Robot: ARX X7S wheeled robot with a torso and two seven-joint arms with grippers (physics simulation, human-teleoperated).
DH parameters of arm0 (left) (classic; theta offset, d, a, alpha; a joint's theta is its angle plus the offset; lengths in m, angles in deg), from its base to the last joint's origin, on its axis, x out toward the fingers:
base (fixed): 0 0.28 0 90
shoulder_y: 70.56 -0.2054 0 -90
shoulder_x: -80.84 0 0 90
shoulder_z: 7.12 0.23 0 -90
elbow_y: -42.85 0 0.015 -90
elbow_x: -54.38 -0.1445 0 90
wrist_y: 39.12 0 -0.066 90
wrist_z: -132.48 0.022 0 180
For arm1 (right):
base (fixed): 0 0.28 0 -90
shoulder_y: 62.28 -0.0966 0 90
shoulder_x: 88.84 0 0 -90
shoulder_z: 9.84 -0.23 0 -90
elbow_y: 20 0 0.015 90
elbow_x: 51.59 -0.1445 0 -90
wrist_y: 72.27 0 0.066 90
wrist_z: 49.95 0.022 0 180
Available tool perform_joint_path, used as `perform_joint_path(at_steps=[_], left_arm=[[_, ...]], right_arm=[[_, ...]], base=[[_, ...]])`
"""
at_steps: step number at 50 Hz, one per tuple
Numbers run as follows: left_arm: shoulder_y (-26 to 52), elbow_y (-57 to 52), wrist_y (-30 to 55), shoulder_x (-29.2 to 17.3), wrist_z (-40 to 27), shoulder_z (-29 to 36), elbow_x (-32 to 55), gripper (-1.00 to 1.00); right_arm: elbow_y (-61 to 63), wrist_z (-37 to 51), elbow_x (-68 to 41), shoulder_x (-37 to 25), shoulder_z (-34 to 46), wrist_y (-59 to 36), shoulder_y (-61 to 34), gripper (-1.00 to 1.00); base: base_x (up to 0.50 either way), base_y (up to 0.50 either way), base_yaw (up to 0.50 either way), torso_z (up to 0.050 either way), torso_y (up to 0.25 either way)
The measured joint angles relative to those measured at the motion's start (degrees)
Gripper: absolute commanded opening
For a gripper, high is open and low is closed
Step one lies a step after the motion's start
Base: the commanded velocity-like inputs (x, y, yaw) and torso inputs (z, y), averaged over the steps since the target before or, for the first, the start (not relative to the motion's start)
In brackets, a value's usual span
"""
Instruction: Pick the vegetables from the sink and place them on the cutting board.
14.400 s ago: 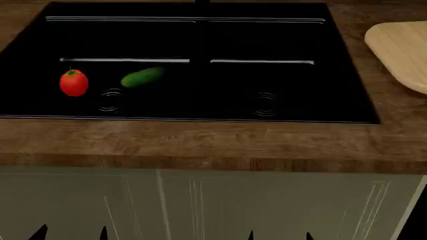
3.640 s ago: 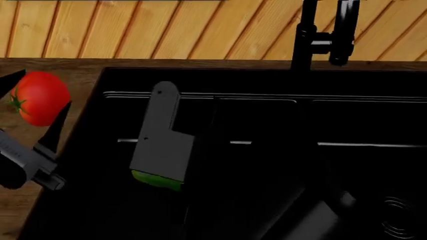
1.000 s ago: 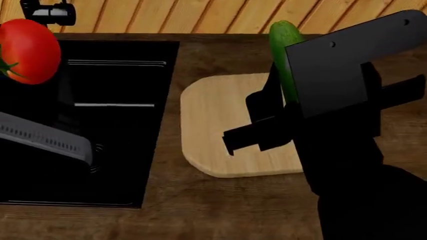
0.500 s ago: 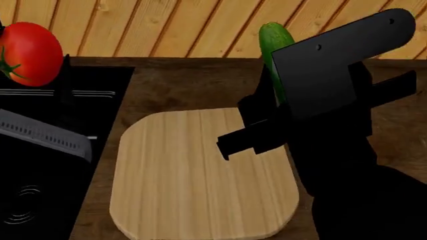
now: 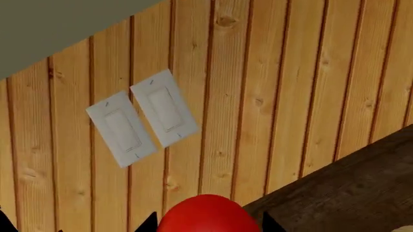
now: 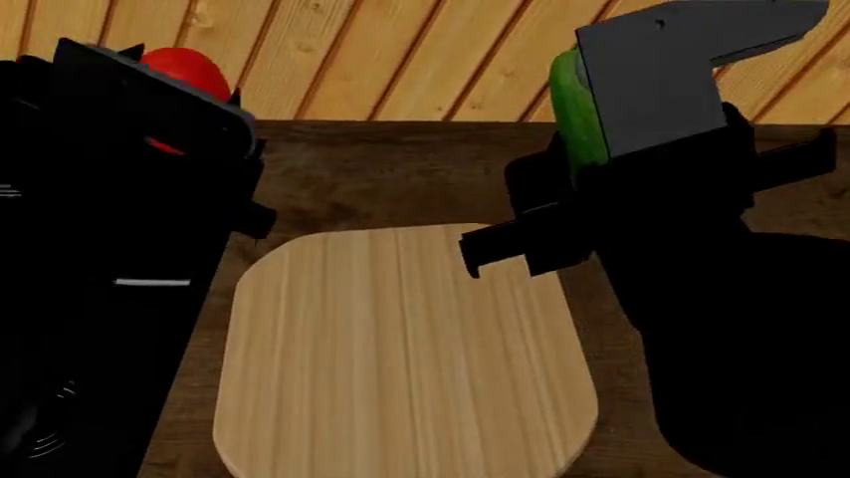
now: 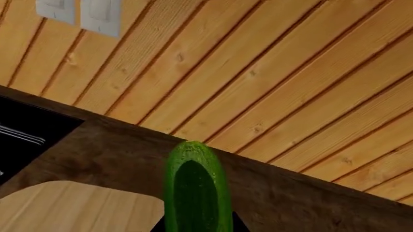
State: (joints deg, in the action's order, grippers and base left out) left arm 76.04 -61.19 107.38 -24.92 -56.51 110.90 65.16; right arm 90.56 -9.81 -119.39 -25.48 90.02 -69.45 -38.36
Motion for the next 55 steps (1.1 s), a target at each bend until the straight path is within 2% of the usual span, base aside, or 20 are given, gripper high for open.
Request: perform_joint_path(at_steps=[10,19,36,55], left_arm=[[5.3,16.1,0.5,8.1,1.0,-2.3,4.0,-1.0],[8.0,25.7,-1.1,11.6,-0.5,-0.9,7.7,-1.0],[6.3,29.5,-2.3,12.6,-4.2,4.3,12.8,-1.0],[2.7,28.0,-1.6,11.3,-7.1,6.7,15.5,-1.0]], right_arm=[[-2.6,4.9,-4.7,-0.7,-1.8,0.0,-0.8,-1.0],[-2.8,8.9,-8.5,-1.3,-3.5,0.2,0.2,-1.0],[-2.8,11.9,-11.5,-2.5,-3.8,2.2,1.9,-1.0],[-2.9,13.4,-13.2,-3.2,-3.2,4.1,2.8,-1.0]], base=[[0.0,0.0,0.0,0.0,0.001],[0.0,0.0,0.0,0.0,0.0],[0.0,0.0,0.0,0.0,0.001],[0.0,0.0,0.0,0.0,0.0]])
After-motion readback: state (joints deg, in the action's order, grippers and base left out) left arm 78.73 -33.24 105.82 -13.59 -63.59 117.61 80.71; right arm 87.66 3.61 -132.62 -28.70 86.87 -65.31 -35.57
